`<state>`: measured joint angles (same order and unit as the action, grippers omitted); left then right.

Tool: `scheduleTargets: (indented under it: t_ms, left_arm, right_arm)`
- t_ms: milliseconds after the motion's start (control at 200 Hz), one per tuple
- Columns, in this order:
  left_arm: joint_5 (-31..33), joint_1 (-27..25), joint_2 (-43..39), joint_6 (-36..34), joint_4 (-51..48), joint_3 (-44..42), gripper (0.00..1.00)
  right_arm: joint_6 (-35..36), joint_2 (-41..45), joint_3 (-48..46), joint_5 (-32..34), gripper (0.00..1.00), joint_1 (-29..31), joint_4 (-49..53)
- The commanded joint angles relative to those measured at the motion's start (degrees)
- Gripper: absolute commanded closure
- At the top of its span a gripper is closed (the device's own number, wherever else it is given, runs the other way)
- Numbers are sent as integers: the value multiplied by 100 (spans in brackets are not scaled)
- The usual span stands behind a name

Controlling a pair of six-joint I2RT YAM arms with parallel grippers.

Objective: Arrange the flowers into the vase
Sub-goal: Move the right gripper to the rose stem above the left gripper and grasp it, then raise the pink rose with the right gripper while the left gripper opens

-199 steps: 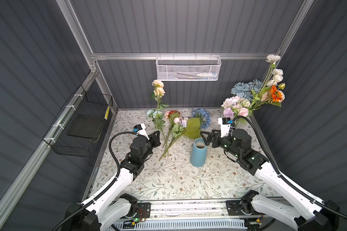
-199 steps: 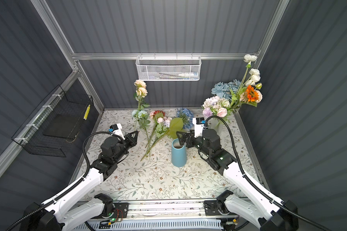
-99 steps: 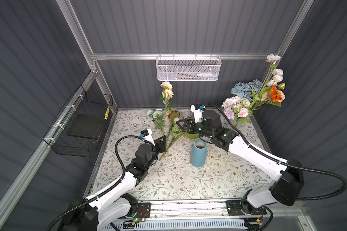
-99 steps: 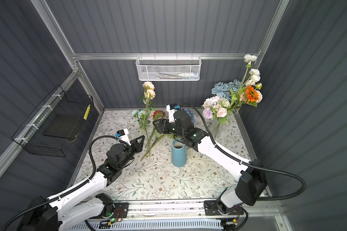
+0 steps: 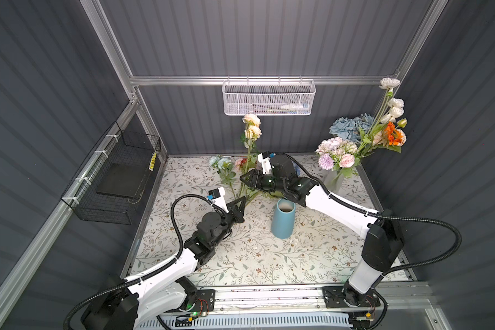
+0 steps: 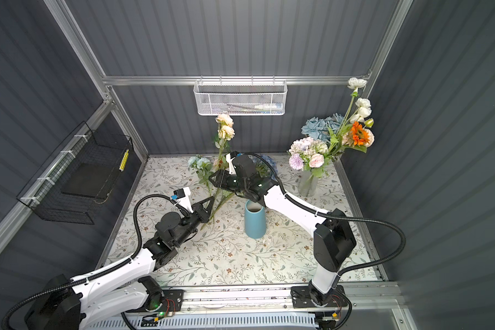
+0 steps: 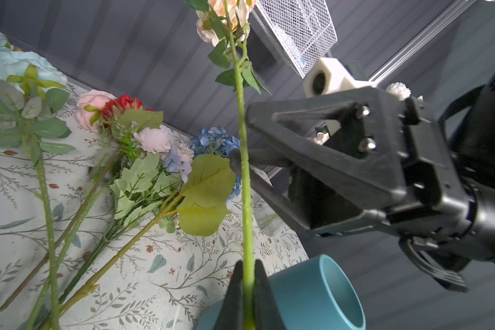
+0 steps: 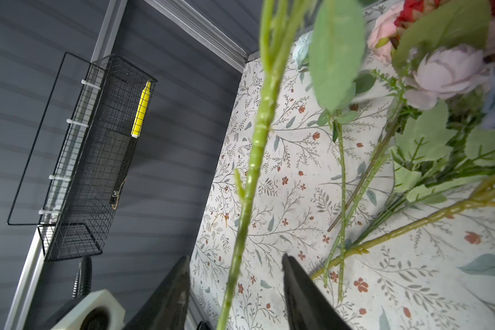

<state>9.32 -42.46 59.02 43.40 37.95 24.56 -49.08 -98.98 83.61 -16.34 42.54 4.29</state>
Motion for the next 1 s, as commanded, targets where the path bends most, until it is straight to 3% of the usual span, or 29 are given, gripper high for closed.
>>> scheduleTargets:
  t_ms: [0,280,420,490,545,625,665,860,996]
  left_arm:
    - [127,-116,57,-288,443,-17,100]
    - [198,-271,135,-333,397,75,100]
    - [255,-281,147,-273,300,115,100]
    - [352,-281,136,-189,97,176,100]
    - [403,-278,140,-142,10,199,79]
    - [498,-281,166,28,-120,252,23]
    - [508,-271,196,55,-316,368,2]
    - [463,-222,143,184,-837,651,1]
    - [160,108,106,371,-955,716,1]
  right_arm:
    - [-144,-12,103,-94,55,26,-117]
    - [-137,29,32,-84,81,11,-186]
    - [-137,67,-26,-89,100,0,-195]
    - [-136,112,-89,-58,100,-1,-234]
    - [-122,145,-137,-32,100,-9,-255]
    - [-59,193,-184,6,100,-9,-239]
    - [-17,218,-206,50,100,-9,-220]
    - [454,550,-410,588,100,-9,5]
    - [929,997,-542,1088,100,-16,215]
